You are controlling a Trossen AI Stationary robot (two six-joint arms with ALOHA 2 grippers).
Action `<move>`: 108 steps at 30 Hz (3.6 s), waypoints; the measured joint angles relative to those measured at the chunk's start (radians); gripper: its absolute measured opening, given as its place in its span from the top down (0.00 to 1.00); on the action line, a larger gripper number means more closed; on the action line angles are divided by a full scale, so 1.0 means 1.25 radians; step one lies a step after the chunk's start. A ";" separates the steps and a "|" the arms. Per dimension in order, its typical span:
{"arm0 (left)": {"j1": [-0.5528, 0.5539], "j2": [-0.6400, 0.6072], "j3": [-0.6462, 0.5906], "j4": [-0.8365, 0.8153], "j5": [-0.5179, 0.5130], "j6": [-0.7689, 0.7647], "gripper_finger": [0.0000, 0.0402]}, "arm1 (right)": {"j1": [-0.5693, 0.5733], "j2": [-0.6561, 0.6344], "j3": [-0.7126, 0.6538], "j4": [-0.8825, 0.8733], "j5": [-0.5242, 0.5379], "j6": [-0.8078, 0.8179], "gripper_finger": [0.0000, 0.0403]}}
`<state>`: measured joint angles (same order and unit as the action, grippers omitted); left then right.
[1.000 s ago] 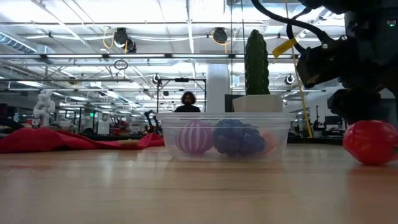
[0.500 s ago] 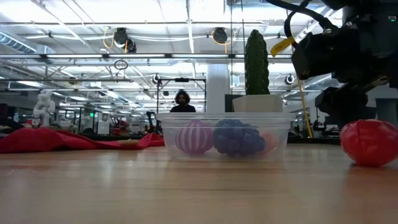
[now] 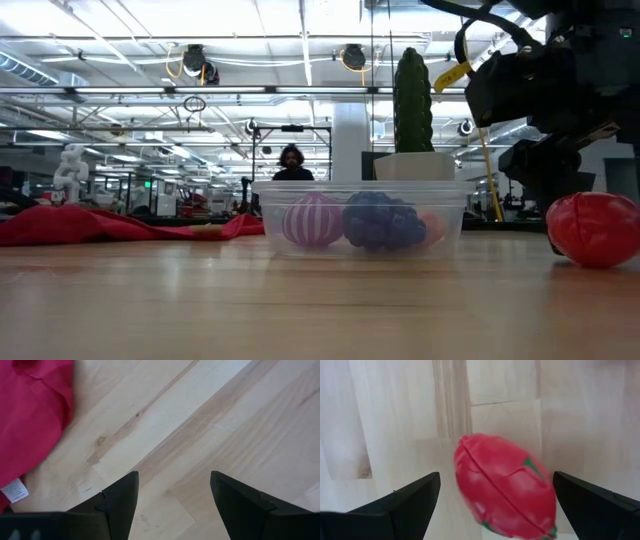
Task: Pick and placing Produce into tupperware
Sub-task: Put the pink dragon fruit into the transparent bin
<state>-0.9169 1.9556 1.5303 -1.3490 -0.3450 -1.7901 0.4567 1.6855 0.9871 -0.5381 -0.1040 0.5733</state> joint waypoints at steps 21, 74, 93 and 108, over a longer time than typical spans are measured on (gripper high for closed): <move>0.000 0.000 0.000 0.013 0.000 -0.010 0.37 | -0.020 0.000 0.000 0.013 -0.001 -0.090 0.05; 0.000 0.000 0.000 0.015 0.004 -0.021 0.37 | -0.020 0.000 0.000 0.012 0.003 -0.286 0.05; 0.000 0.000 0.000 0.016 0.004 -0.023 0.37 | -0.020 -0.001 -0.006 0.011 0.002 -0.302 0.05; 0.000 0.000 0.000 0.020 0.007 -0.023 0.37 | -0.040 -0.003 -0.035 0.030 0.000 -0.327 0.07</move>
<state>-0.9169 1.9556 1.5303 -1.3246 -0.3367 -1.8191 0.4071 1.6823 0.9432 -0.5007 -0.1040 0.1640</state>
